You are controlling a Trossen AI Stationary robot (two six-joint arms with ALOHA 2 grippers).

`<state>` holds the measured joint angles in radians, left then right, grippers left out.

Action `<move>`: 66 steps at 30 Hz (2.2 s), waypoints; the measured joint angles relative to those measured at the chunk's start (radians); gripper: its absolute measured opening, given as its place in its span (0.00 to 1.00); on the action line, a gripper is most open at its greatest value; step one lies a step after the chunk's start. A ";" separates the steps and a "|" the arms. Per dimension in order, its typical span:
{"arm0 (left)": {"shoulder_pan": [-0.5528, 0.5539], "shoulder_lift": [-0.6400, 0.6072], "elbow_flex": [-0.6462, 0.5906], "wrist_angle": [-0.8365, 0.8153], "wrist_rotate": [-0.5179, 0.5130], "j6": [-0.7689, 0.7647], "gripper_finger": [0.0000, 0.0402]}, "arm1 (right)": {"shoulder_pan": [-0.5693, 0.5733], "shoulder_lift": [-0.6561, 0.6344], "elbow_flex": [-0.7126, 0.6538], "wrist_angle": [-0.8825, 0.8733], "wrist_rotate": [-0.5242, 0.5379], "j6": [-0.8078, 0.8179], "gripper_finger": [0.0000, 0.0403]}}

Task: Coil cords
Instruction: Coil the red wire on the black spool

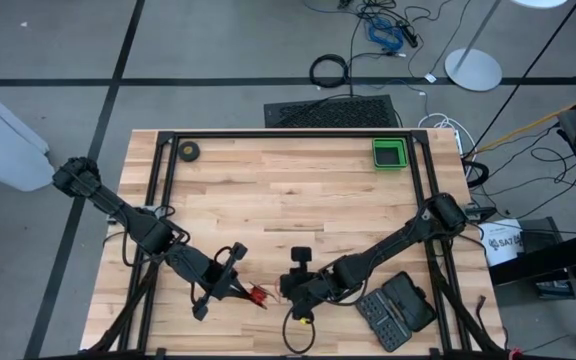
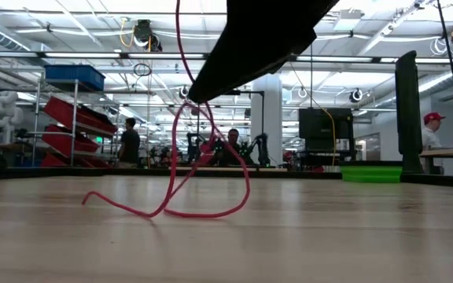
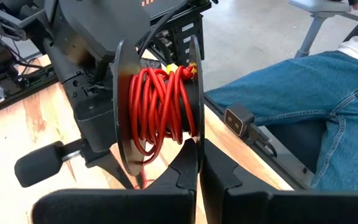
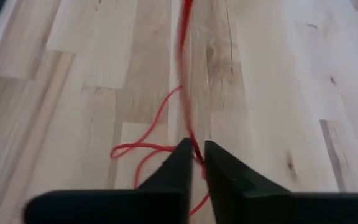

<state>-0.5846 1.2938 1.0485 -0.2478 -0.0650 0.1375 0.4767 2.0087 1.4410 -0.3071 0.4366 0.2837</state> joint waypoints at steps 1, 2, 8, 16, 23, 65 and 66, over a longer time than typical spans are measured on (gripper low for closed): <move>0.000 0.000 0.000 0.000 0.000 0.000 0.02 | 0.000 0.000 0.000 -0.010 0.000 0.000 0.03; 0.000 0.000 0.000 0.000 0.000 0.000 0.02 | 0.000 0.000 0.000 -0.018 0.000 0.000 0.02; 0.000 0.000 0.000 -0.006 0.000 -0.001 0.02 | 0.019 -0.023 0.015 -0.105 0.000 0.014 0.00; 0.000 0.000 0.000 -0.010 0.005 0.002 0.02 | 0.093 -0.078 0.059 -0.136 0.008 0.026 0.00; 0.001 0.000 -0.001 0.055 -0.015 0.082 0.02 | 0.157 -0.079 0.122 -0.196 -0.001 0.056 0.00; 0.087 0.128 -0.001 -0.009 0.144 -0.027 0.02 | 0.272 -0.079 0.438 -0.389 0.377 -0.281 0.00; 0.087 0.128 -0.001 -0.015 0.145 -0.027 0.02 | 0.280 -0.079 0.453 -0.401 0.383 -0.279 0.00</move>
<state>-0.4976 1.4214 1.0473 -0.2628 0.0795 0.1108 0.7563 1.9297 1.8943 -0.7086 0.8198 0.0047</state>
